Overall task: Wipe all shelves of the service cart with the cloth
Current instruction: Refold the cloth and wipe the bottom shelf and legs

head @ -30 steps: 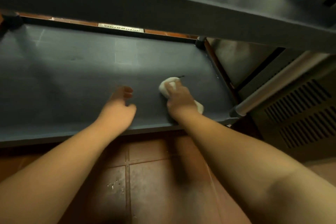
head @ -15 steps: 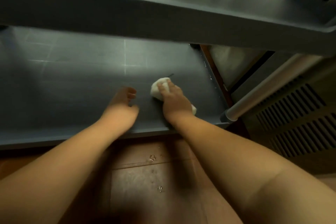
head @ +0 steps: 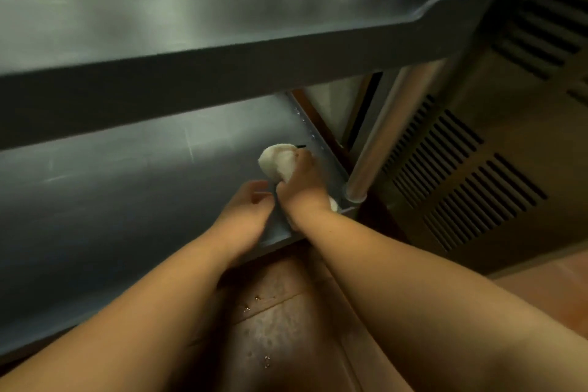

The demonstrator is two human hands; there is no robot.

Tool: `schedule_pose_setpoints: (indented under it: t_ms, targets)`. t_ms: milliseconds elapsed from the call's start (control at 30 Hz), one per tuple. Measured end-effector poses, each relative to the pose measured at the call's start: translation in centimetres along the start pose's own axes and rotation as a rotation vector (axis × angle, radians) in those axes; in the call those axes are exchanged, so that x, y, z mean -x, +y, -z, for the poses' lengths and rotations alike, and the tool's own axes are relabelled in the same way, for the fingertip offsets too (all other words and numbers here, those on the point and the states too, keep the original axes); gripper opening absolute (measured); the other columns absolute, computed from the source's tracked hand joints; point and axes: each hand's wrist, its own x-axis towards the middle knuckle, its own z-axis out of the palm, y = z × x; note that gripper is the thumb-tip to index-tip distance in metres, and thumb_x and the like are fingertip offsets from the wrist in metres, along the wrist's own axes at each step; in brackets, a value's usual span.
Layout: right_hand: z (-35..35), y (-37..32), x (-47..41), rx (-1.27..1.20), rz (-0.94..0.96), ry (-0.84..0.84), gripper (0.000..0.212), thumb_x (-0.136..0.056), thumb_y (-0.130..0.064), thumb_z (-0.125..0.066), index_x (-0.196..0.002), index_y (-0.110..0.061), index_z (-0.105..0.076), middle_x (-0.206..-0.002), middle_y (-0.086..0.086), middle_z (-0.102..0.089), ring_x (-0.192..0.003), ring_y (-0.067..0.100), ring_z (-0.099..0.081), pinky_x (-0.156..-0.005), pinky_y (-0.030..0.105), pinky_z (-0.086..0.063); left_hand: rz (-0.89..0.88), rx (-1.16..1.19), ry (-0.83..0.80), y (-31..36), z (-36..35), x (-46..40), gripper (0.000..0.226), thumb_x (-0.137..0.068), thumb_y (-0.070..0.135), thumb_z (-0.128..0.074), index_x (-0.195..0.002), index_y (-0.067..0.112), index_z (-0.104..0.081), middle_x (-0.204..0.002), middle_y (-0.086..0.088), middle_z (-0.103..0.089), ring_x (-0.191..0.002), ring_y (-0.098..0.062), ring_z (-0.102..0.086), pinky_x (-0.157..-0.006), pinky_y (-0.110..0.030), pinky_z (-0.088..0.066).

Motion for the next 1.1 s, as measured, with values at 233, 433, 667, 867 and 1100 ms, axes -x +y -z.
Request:
schedule_pose_setpoints:
  t_ms: [233, 433, 667, 867, 1100]
  targets:
    - [0.4, -1.5, 0.5, 0.061, -0.063, -0.135, 0.042, -0.097, -0.024, -0.054, -0.136, -0.009, -0.048, -0.128, 0.011, -0.054, -0.125, 0.027, -0.050, -0.098, 0.028, -0.039, -0.033, 0.044, 0.008, 1.1, -1.7, -3.2, 0.039, -0.097, 0.027, -0.037, -0.130, 0.017, -0.055, -0.131, -0.008, -0.059, -0.117, -0.023, -0.057, -0.105, -0.043, -0.043]
    - [1.1, -0.3, 2.6, 0.147, 0.048, -0.067, 0.038, -0.097, -0.023, -0.051, -0.134, -0.023, -0.052, -0.125, 0.005, -0.063, -0.114, 0.029, -0.062, -0.084, 0.035, -0.051, -0.071, 0.028, -0.009, 0.4, -2.4, -5.3, 0.052, -0.093, 0.033, -0.048, -0.142, 0.019, -0.040, -0.134, -0.001, -0.053, -0.119, -0.019, -0.053, -0.104, -0.037, -0.041]
    - [0.5, 3.2, 2.1, -0.242, 0.059, -0.180, 0.055, -0.101, -0.009, -0.043, -0.151, -0.032, -0.041, -0.143, 0.006, -0.057, -0.128, 0.026, -0.055, -0.106, 0.027, -0.043, -0.024, -0.001, 0.158, -0.7, -3.7, -8.6, 0.074, -0.087, 0.035, -0.062, -0.149, 0.030, -0.023, -0.142, -0.010, -0.039, -0.123, -0.028, -0.048, -0.089, -0.031, -0.041]
    - [0.7, 4.2, 0.6, -0.066, 0.032, -0.160, 0.059, -0.101, -0.021, -0.043, -0.155, -0.040, -0.026, -0.151, -0.003, -0.047, -0.129, 0.022, -0.052, -0.106, 0.034, -0.044, -0.163, -0.109, 0.230, 0.2, -3.6, -11.2, 0.059, -0.087, 0.008, -0.054, -0.138, 0.036, -0.047, -0.131, -0.006, -0.056, -0.104, -0.015, -0.056, -0.083, -0.025, -0.045]
    - [-1.1, 4.0, 1.3, 0.088, 0.123, 0.025, 0.060, -0.105, -0.029, -0.039, -0.159, -0.022, -0.017, -0.163, -0.005, -0.028, -0.145, 0.013, -0.033, -0.108, 0.028, -0.039, -0.189, -0.039, 0.318, 1.7, -3.6, -16.1, 0.048, -0.094, 0.012, -0.052, -0.138, 0.030, -0.051, -0.134, -0.006, -0.055, -0.104, -0.009, -0.051, -0.083, -0.017, -0.037]
